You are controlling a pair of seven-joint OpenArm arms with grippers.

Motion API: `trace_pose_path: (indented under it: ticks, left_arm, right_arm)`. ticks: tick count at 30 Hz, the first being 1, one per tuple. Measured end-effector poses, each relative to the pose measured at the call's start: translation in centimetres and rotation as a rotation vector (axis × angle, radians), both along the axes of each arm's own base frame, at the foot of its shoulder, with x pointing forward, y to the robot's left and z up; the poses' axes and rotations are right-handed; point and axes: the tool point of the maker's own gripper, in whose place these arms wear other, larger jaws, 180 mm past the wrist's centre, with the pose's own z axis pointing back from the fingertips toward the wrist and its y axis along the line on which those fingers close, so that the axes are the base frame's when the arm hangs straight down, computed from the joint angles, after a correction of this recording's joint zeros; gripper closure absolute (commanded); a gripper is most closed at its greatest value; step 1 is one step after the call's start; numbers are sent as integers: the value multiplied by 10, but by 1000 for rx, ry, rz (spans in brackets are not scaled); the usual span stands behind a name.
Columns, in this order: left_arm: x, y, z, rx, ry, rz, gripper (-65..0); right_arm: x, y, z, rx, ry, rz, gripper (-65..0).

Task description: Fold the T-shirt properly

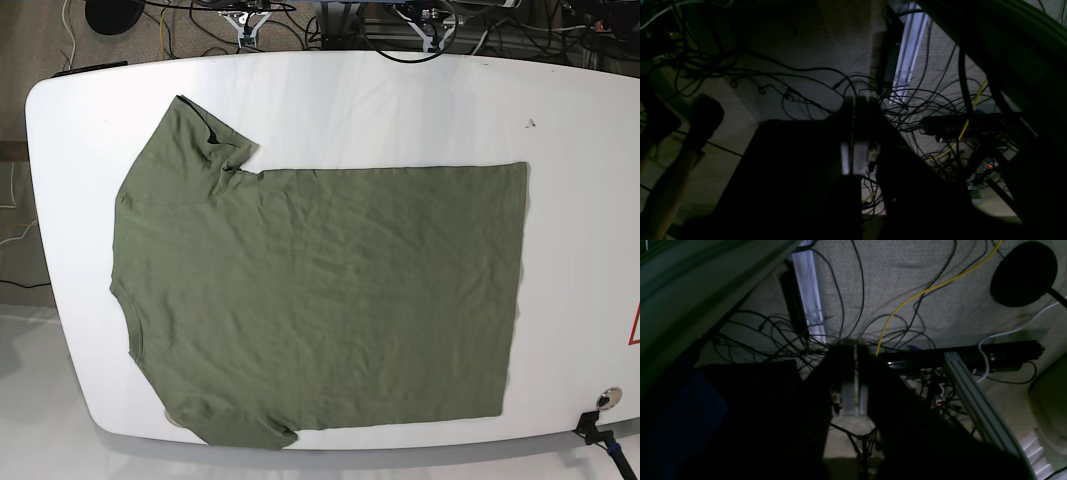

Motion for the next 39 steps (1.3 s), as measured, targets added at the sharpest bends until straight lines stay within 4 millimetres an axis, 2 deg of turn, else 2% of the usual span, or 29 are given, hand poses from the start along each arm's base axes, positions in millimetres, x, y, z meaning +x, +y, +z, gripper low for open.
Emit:
trace_pose_path:
  ticks: [7, 30, 31, 34, 39]
  left_arm:
    - [0, -1, 0, -5, 0, 0, 0]
    - [-8, 1, 0, -2, 8, 2, 0]
    - [-6, 3, 0, 1, 2, 1, 0]
    - [3, 3, 0, 1, -23, 1, 0]
    - [0, 3, 0, 1, -12, 2, 0]
  right_arm:
    - [7, 1, 0, 6, -23, 0, -3]
    - [2, 1, 0, 6, -14, -2, -1]
    - [-1, 1, 0, 6, -10, -2, -3]
    - [8, 4, 0, 17, -31, -4, -3]
    - [4, 3, 0, 17, -26, -6, -1]
